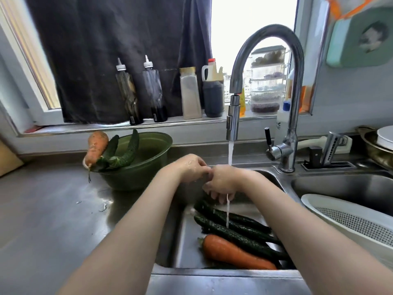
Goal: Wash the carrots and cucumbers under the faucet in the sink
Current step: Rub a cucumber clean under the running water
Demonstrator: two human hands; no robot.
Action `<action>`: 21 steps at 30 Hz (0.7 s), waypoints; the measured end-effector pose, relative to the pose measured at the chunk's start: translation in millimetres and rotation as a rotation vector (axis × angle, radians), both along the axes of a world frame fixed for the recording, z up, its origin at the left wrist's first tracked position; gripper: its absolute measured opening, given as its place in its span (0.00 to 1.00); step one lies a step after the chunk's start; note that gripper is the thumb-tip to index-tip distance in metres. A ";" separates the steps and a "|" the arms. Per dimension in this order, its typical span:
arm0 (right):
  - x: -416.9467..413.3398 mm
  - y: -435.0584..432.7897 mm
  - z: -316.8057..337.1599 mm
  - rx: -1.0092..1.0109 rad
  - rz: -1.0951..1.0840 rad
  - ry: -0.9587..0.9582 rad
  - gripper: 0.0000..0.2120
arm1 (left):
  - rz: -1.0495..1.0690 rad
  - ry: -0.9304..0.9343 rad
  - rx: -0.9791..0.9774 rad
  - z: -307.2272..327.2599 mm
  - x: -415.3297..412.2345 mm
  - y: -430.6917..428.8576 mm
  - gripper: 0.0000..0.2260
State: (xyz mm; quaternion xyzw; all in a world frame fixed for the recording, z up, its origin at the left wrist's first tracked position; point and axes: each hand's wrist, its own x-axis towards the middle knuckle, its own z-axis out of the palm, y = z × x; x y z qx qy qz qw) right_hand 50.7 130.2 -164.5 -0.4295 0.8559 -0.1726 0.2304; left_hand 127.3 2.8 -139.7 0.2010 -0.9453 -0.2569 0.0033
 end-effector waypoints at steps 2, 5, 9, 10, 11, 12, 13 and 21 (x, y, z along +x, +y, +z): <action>3.6 -9.9 26.1 -0.059 -0.010 0.047 0.11 | 0.016 0.050 0.008 21.9 12.5 -10.0 0.10; 11.8 -27.6 66.4 -0.149 -0.017 0.117 0.09 | 0.049 0.144 -0.010 55.0 34.1 -31.2 0.08; 32.5 -64.8 100.7 -0.317 0.009 0.227 0.10 | 0.122 0.131 -0.180 92.6 63.4 -79.0 0.08; 38.8 -77.0 105.4 -0.345 0.026 0.245 0.10 | 0.148 0.110 -0.201 98.3 71.2 -92.4 0.08; 45.7 -89.6 109.2 -0.350 0.054 0.267 0.10 | 0.176 0.085 -0.219 101.6 79.2 -105.9 0.07; 51.9 -102.9 112.0 -0.337 0.088 0.290 0.10 | 0.201 0.061 -0.238 103.1 87.6 -118.3 0.07; 57.8 -116.0 113.5 -0.317 0.126 0.312 0.11 | 0.222 0.040 -0.253 102.9 95.1 -129.7 0.08; 88.4 -197.4 98.6 -0.060 0.374 0.548 0.31 | 0.208 -0.163 -0.287 82.3 133.2 -181.6 0.14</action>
